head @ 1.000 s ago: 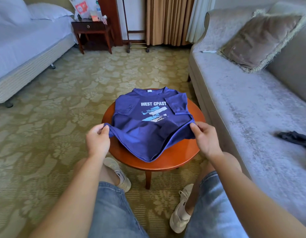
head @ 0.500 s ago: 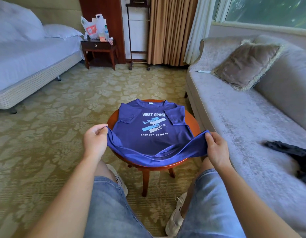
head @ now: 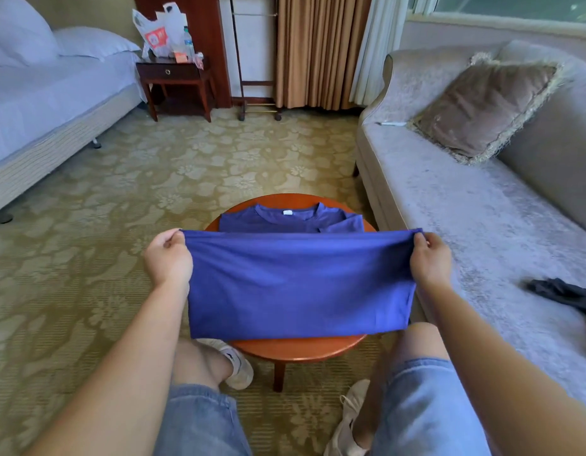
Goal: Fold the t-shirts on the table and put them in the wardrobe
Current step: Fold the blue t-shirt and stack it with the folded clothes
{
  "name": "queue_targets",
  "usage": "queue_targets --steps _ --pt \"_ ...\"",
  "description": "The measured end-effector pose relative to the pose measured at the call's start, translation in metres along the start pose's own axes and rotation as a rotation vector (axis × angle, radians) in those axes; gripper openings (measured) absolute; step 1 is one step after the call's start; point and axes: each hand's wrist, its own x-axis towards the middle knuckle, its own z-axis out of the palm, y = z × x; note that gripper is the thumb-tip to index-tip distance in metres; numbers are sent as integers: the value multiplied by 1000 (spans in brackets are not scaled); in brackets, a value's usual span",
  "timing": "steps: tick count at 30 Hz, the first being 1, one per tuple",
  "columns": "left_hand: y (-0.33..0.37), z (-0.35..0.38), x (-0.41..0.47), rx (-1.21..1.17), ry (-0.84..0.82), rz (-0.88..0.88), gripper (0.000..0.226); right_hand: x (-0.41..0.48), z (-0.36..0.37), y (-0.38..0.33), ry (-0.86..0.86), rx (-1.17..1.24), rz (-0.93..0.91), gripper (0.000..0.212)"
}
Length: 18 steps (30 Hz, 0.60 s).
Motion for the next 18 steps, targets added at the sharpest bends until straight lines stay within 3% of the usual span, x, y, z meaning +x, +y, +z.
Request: queue_targets --steps 8,18 --pt "3 86 90 40 33 -2 23 111 89 -20 4 -78 -15 19" --pt "-34 171 186 199 11 -5 22 203 179 7 -43 -167 32 26"
